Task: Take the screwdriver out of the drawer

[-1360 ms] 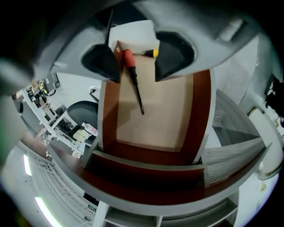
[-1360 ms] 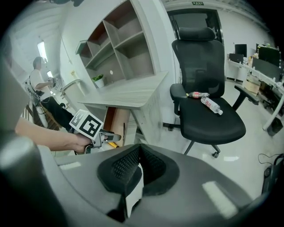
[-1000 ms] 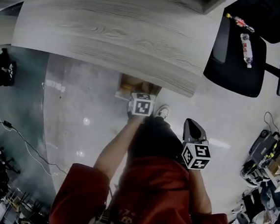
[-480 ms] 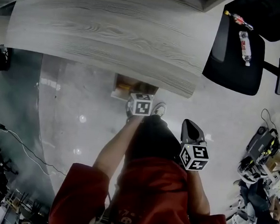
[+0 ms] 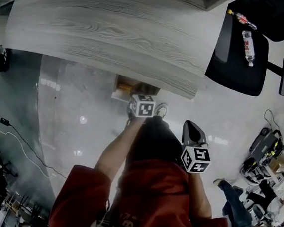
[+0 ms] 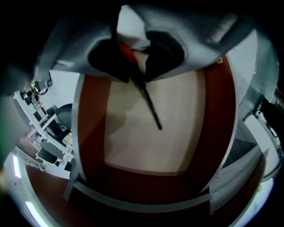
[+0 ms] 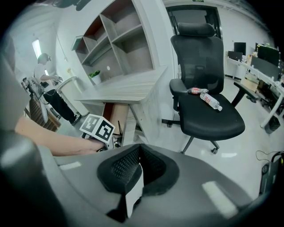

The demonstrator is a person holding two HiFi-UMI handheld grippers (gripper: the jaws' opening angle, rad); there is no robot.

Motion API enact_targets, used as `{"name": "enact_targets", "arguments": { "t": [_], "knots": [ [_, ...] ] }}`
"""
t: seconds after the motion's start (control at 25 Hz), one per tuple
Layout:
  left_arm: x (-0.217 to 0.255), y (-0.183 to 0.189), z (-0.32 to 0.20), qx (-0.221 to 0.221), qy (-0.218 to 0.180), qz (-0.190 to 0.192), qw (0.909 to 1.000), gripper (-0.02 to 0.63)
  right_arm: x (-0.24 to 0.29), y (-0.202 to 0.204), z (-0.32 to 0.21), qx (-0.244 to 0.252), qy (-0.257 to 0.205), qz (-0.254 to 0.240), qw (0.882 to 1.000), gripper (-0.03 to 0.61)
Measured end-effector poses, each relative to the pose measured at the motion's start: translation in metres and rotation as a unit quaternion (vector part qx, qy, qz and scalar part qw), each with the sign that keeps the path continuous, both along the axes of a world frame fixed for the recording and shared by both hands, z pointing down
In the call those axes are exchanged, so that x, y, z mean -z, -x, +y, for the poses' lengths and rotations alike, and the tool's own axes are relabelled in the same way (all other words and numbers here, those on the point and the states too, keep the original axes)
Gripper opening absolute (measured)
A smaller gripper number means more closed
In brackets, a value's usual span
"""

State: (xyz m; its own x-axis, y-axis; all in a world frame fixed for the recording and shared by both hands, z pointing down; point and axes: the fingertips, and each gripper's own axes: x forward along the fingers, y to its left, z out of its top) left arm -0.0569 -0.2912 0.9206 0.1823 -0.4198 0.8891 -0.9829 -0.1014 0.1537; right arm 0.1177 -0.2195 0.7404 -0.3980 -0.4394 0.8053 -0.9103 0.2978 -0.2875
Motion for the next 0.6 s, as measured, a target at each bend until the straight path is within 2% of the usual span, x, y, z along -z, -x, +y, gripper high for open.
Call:
{"name": "enact_targets", "arguments": {
  "t": [0.04,0.36,0.6],
  "knots": [
    [0.0,0.001,0.001,-0.001,0.0,-0.003,1.0,0.104,0.0,0.0,0.0,-0.001,0.0,0.0,1.0,0.0],
    [0.005,0.01,0.0,0.026,0.014,0.013,0.9995,0.074,0.006,-0.002,0.001,-0.006,-0.008,-0.002,1.0,0.0],
    [0.019,0.004,-0.001,-0.001,0.004,0.01,0.9999,0.06,0.014,-0.007,0.002,-0.007,-0.018,-0.006,1.0,0.0]
  ]
}}
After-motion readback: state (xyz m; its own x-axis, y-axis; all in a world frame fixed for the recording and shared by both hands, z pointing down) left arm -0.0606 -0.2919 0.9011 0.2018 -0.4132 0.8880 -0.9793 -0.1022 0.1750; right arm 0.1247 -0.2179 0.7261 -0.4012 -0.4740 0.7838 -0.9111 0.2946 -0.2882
